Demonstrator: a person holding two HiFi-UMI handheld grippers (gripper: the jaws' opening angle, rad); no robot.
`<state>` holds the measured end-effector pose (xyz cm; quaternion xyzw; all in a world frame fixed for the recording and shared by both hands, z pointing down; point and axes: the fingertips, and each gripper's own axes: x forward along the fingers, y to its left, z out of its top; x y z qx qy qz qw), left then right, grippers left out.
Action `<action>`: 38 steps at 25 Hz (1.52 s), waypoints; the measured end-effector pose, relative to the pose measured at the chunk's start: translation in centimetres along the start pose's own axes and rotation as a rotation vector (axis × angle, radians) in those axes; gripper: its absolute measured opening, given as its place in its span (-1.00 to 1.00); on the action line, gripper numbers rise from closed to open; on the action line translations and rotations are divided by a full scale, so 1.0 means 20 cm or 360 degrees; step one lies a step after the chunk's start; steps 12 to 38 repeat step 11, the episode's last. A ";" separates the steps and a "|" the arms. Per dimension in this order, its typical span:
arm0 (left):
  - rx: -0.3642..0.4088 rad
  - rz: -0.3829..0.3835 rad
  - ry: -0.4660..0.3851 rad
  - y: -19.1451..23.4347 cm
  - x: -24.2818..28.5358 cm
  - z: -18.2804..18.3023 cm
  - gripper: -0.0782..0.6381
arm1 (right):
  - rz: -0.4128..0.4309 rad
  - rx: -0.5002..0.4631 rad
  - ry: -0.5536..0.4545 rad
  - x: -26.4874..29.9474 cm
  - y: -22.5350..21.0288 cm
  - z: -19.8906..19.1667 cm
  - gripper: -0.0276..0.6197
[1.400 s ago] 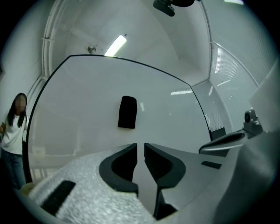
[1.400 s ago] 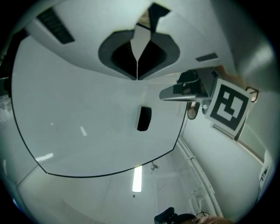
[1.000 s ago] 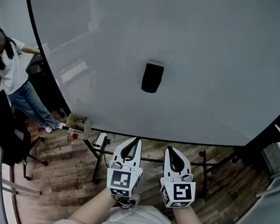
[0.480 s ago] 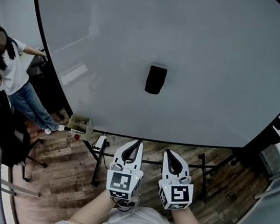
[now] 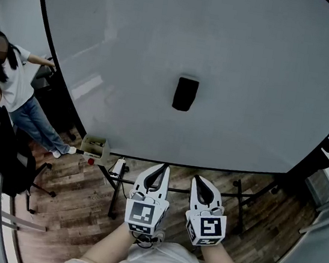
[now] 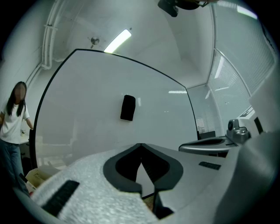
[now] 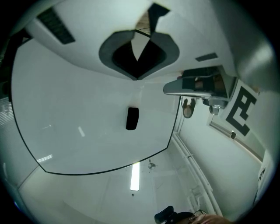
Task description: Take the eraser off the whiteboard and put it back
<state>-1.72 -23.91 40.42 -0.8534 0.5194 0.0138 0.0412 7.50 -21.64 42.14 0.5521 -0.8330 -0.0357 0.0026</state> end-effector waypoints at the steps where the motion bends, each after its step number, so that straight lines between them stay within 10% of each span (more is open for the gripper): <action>1: 0.0000 -0.0004 0.0002 0.00 0.00 -0.01 -0.74 | -0.0001 0.0000 0.0002 0.00 0.00 0.00 -0.83; 38: -0.0009 0.0015 0.0016 0.03 0.01 -0.01 -0.74 | 0.0007 -0.0011 0.0005 0.01 0.01 0.00 -0.83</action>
